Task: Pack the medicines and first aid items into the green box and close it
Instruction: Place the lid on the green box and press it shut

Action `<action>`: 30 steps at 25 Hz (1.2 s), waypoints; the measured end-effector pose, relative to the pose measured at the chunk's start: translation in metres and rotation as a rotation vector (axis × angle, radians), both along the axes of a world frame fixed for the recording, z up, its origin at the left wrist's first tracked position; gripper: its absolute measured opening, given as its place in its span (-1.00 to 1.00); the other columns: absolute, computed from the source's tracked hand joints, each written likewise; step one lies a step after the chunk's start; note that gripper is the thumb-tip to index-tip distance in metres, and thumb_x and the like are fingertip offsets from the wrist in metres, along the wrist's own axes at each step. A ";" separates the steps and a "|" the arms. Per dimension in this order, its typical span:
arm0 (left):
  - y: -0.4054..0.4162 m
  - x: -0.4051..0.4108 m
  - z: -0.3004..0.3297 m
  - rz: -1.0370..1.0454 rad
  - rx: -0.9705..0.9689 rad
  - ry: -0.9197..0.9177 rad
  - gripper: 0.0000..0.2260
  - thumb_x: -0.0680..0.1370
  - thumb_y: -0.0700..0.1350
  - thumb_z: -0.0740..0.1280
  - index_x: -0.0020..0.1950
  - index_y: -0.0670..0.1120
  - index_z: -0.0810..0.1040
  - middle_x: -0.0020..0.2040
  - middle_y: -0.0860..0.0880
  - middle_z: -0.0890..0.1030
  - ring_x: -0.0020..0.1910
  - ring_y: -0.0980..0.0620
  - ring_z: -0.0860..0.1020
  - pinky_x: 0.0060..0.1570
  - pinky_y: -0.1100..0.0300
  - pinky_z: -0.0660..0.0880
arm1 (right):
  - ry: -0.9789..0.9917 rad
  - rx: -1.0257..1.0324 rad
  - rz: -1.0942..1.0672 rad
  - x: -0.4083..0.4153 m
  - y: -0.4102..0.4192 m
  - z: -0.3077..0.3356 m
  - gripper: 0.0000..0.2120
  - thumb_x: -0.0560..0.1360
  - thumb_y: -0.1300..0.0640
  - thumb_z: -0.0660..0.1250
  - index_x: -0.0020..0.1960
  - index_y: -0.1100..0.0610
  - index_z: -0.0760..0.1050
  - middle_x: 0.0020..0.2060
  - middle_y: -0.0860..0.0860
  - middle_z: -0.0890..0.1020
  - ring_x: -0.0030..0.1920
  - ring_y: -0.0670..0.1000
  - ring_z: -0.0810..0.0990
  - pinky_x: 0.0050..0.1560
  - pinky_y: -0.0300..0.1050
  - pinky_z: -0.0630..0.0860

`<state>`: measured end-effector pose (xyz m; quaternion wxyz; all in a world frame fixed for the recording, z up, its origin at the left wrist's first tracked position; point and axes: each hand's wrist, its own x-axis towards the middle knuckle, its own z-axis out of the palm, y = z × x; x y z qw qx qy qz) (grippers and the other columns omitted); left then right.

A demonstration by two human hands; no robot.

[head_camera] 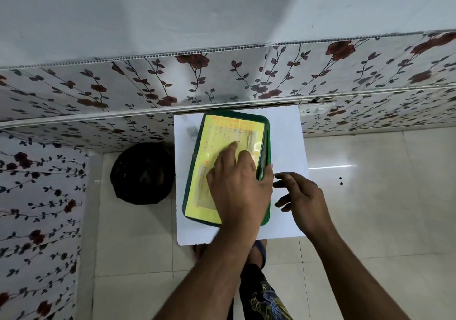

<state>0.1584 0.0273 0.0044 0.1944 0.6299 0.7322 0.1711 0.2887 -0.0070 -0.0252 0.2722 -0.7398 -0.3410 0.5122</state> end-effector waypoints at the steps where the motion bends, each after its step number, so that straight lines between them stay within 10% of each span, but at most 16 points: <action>1: 0.004 -0.012 0.000 0.034 0.070 -0.051 -0.76 0.44 0.11 0.39 -0.12 -0.06 0.56 0.28 -0.07 0.56 0.23 -0.07 0.53 0.10 -0.06 0.49 | -0.016 0.015 -0.007 0.000 0.001 0.000 -0.75 0.64 0.07 0.15 0.11 0.04 0.61 -0.05 0.01 0.69 -0.34 -0.03 0.65 -0.28 -0.16 0.53; 3: 0.015 -0.046 -0.004 0.183 0.122 -0.180 -0.72 0.49 0.08 0.37 0.09 -0.07 0.57 0.26 -0.07 0.54 0.19 -0.01 0.51 0.13 -0.05 0.49 | -0.061 0.058 -0.007 -0.003 0.003 0.001 -0.79 0.62 0.07 0.20 0.16 -0.02 0.58 -0.05 -0.07 0.67 -0.24 -0.11 0.65 -0.21 -0.19 0.50; 7: 0.029 -0.091 -0.011 0.252 -0.399 -0.627 -0.56 0.56 0.09 0.31 0.44 0.15 0.36 0.25 0.15 0.55 0.24 0.11 0.52 0.15 0.10 0.47 | -0.007 0.018 0.067 -0.014 0.010 0.006 -0.63 0.55 -0.08 0.29 0.35 -0.10 0.44 0.06 -0.11 0.60 0.03 -0.15 0.59 -0.12 -0.30 0.45; 21: 0.074 -0.071 -0.018 0.238 -0.356 -0.736 -0.58 0.58 0.16 0.23 0.43 0.12 0.35 0.21 0.17 0.52 0.14 0.18 0.51 0.08 0.21 0.43 | 0.057 0.086 -0.126 -0.023 0.071 0.006 -0.61 0.60 -0.06 0.21 0.40 -0.01 0.42 0.15 -0.08 0.58 0.09 -0.12 0.57 -0.09 -0.26 0.47; 30: 0.109 -0.057 -0.040 0.274 -0.338 -0.862 -0.81 0.65 0.05 0.14 -0.02 0.09 0.53 -0.15 0.09 0.57 -0.19 0.14 0.51 -0.19 0.29 0.41 | 0.162 0.101 -0.308 -0.045 0.123 -0.015 -0.69 0.64 0.02 0.16 -0.13 0.15 0.56 -0.30 0.00 0.59 -0.27 0.00 0.54 -0.20 -0.12 0.44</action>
